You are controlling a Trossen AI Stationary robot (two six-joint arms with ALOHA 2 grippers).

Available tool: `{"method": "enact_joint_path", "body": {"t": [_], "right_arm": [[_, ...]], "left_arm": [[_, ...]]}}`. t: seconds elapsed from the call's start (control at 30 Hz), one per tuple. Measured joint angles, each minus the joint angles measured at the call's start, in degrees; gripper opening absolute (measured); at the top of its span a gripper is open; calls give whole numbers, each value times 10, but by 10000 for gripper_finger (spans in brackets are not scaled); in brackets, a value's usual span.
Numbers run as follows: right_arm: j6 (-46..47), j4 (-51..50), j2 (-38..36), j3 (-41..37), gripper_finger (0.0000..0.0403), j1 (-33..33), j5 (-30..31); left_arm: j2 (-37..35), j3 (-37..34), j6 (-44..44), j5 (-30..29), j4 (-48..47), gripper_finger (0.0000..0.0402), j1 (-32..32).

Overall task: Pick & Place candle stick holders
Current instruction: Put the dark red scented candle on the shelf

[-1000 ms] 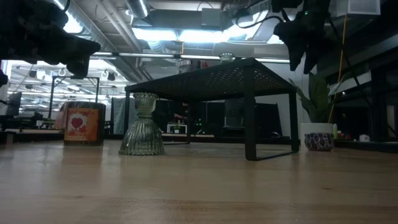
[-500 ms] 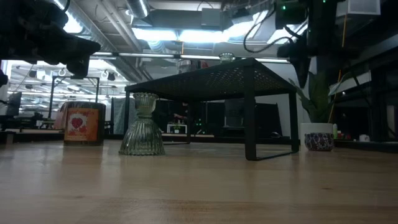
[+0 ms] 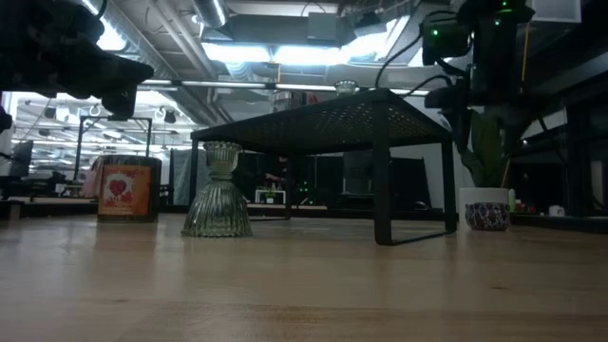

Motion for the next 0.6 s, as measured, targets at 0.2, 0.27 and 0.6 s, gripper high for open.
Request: {"method": "enact_joint_path", "body": {"t": [0.2,0.27,0.6], "right_arm": [[4,10,0,-22,377,-1,-9],[2,18,0,-27,380,-1,-10],[-11,42,0,-53,381,-1,-15]], "left_arm": [[0,0,0,0,0,1,0],[0,0,0,0,0,1,0],[0,0,0,0,0,1,0]]}}
